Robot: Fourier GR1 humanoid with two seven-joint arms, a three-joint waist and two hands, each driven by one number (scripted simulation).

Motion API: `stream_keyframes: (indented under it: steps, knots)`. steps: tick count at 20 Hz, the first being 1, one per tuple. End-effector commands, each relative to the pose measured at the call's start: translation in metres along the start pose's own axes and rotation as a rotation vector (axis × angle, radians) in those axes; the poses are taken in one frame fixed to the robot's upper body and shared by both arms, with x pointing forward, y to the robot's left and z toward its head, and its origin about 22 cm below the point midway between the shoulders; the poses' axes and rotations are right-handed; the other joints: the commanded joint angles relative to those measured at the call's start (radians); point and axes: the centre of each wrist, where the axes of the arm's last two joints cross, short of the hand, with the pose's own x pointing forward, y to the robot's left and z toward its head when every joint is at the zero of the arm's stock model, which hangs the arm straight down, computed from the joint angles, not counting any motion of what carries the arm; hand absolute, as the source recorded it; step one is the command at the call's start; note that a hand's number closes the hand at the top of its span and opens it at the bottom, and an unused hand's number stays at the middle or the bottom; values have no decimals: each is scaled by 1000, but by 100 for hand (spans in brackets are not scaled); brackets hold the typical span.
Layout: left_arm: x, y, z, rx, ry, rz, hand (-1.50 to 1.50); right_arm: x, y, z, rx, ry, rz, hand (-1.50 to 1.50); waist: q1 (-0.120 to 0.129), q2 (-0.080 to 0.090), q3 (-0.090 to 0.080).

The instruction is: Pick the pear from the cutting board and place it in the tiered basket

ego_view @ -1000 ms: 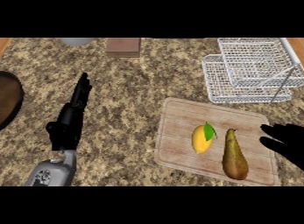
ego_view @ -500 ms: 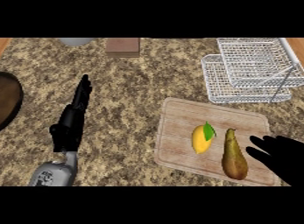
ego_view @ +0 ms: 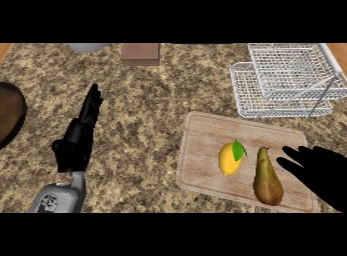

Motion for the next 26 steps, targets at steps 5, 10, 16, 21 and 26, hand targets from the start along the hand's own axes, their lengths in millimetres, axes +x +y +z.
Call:
stream_keyframes:
  steps: [5,10,16,21,26]
  knots:
    - [-3,-4,-12,-7,0,10,0,-5,5,-9,36,-7,101,-150,-3,1,0]
    - [9,-22,-3,0,-5,-1,0,7,18,-21,9,-45,184,-150,1,0,1]
    - [-3,4,3,-5,-5,-1,0,-2,30,-43,-46,42,194,-150,3,0,0]
    - [-4,9,10,-9,-8,-4,0,-14,55,-46,-37,76,171,-150,-1,-1,1]
    - [-11,2,-12,-1,7,11,0,-26,55,-39,-1,63,131,-150,-8,0,0]
